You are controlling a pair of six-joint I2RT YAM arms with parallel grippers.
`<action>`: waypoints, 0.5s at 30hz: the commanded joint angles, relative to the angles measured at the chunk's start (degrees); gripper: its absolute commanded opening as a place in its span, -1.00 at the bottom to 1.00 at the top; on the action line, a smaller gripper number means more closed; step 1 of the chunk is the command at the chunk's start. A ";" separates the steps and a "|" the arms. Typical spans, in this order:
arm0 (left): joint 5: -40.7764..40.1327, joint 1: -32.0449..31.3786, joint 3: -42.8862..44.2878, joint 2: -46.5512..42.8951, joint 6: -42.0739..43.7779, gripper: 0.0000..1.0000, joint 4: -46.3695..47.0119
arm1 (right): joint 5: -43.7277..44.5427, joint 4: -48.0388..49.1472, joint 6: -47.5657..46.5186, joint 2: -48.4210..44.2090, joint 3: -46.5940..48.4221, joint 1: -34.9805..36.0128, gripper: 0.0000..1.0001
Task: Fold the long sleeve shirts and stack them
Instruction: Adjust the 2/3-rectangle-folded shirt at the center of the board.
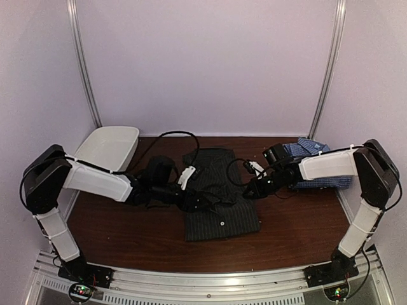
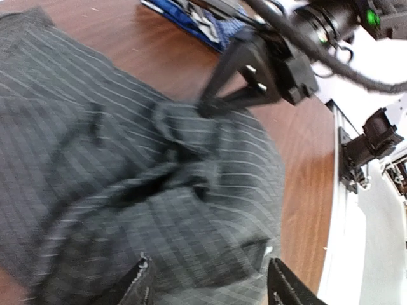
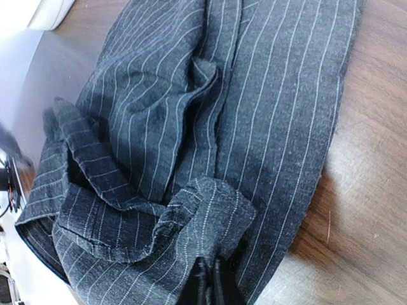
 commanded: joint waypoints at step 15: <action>-13.96 -5.04 6.54 15.11 -10.99 0.19 13.17 | 10.35 17.17 2.68 -8.31 -12.15 0.08 -0.93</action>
